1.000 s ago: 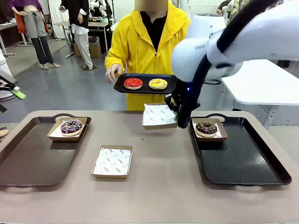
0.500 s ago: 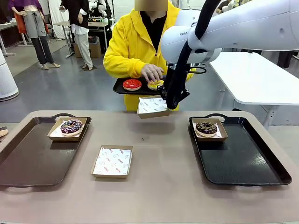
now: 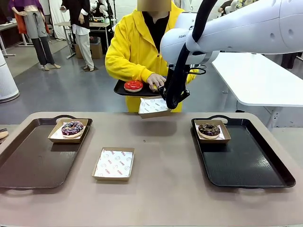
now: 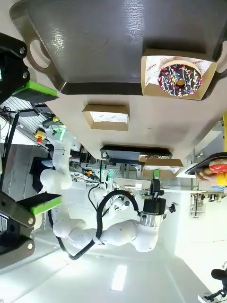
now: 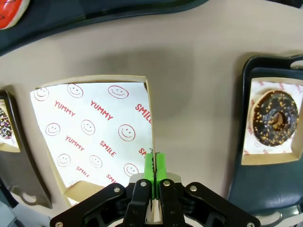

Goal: Individually package the donuts and arrange them on the tray.
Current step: Place the picked Paper togo box on the Handle tray while simultaneously picking up another Paper togo box from the table with the other hand.

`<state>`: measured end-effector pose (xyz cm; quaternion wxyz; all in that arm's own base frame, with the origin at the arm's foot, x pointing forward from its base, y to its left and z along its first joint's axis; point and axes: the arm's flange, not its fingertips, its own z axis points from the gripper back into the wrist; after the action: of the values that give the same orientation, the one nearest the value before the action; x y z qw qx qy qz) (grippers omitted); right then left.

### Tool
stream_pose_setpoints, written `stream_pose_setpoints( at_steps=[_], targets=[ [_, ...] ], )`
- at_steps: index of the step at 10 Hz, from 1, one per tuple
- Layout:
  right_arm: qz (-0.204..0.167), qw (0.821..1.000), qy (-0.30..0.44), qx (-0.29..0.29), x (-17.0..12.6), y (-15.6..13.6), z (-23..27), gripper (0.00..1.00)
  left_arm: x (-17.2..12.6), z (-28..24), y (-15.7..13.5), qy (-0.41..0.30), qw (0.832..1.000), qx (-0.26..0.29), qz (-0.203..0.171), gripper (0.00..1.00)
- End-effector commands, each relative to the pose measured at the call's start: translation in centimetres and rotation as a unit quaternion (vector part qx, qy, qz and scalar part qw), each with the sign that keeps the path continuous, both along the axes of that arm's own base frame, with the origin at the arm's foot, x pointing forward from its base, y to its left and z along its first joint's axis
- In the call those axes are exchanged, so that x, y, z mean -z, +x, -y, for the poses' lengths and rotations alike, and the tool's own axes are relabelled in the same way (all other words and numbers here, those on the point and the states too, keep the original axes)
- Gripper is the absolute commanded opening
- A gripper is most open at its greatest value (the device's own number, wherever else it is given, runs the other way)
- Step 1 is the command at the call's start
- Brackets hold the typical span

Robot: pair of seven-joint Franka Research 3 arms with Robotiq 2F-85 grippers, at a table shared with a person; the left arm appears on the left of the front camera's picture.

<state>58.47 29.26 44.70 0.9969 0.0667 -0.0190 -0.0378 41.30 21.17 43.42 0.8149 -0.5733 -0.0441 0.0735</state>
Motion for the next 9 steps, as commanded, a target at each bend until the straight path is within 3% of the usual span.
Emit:
stream_pose_setpoints(
  at_steps=[1, 9],
  targets=[
    [0.004, 1.0, -0.002, -0.013, 0.21, 1.04, -0.17, 0.0, -0.43, 0.56, 0.6, -0.002, 1.0, -0.006, 0.005, 1.0],
    [0.0, 1.0, 0.0, -0.005, 0.3, 0.42, -0.07, 0.0, 0.0, 0.0, 0.0, 0.0, 1.0, 0.0, 0.0, 1.0]
  ],
)
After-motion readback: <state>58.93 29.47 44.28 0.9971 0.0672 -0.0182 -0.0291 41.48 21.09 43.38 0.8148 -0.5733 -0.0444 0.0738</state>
